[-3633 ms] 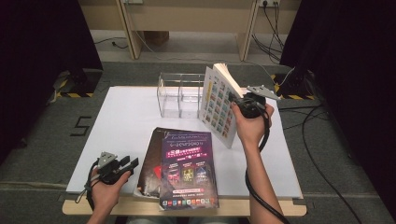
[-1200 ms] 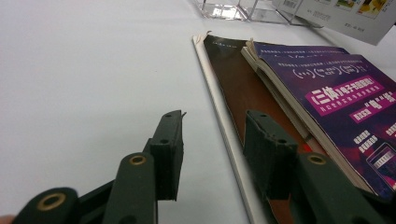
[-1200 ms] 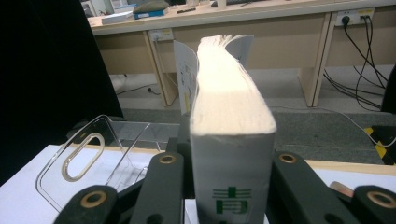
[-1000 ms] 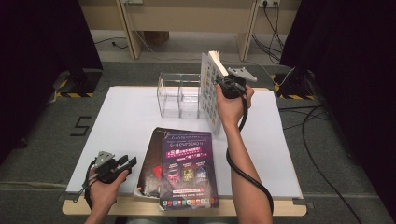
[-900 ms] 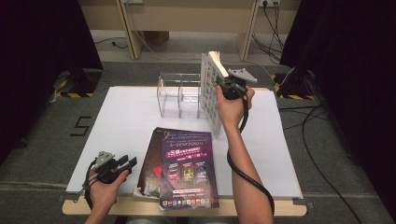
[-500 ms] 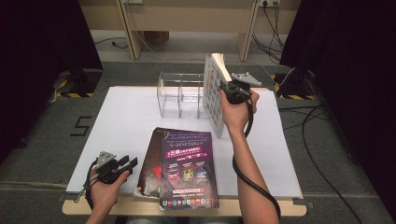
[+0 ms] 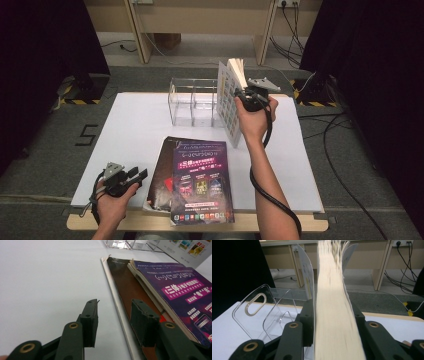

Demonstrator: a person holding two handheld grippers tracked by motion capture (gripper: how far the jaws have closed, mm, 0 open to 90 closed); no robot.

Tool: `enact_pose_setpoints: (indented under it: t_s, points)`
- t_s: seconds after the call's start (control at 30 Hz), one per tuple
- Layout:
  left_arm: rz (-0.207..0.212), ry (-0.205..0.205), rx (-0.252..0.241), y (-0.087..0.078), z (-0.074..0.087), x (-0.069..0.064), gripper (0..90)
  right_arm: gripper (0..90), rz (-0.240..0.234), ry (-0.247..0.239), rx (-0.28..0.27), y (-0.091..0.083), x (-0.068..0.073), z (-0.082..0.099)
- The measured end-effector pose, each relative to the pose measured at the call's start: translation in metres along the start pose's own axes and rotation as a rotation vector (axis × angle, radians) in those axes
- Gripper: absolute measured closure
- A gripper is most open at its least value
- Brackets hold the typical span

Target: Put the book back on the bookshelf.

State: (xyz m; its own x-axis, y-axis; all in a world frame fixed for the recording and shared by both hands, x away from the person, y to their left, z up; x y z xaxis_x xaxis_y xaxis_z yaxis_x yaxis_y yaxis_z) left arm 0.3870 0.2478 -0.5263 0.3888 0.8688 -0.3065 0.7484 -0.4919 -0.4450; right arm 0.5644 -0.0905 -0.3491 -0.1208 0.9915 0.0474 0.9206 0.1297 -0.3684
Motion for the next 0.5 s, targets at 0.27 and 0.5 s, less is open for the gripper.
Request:
enact_pose_setpoints:
  t_s: [0.27,0.5]
  points:
    - [0.000,0.000,0.003,0.0006,0.0006,-0.0002,56.7,72.4,0.010,-0.007,0.024,0.0012,0.0007,0.0009]
    - [0.000,0.002,0.005,0.0007,0.0008,-0.0003,56.6,74.5,0.023,-0.010,0.036,0.0015,0.0003,0.0002]
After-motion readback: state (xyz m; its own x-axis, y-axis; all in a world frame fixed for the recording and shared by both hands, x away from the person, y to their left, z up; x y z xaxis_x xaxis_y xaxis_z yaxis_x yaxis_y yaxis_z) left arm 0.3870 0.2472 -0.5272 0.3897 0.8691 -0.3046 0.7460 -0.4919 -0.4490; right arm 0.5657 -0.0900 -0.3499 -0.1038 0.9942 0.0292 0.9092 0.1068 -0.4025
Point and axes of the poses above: each handheld gripper's, and its own axes: y roughly forward along the jaws, z roughly out of its underside, x roughly to its left, the point moved 8 cm from there along y, roughly forward along the jaws, and after that the axes turned 9 degrees about z, right-handed, at the moved point
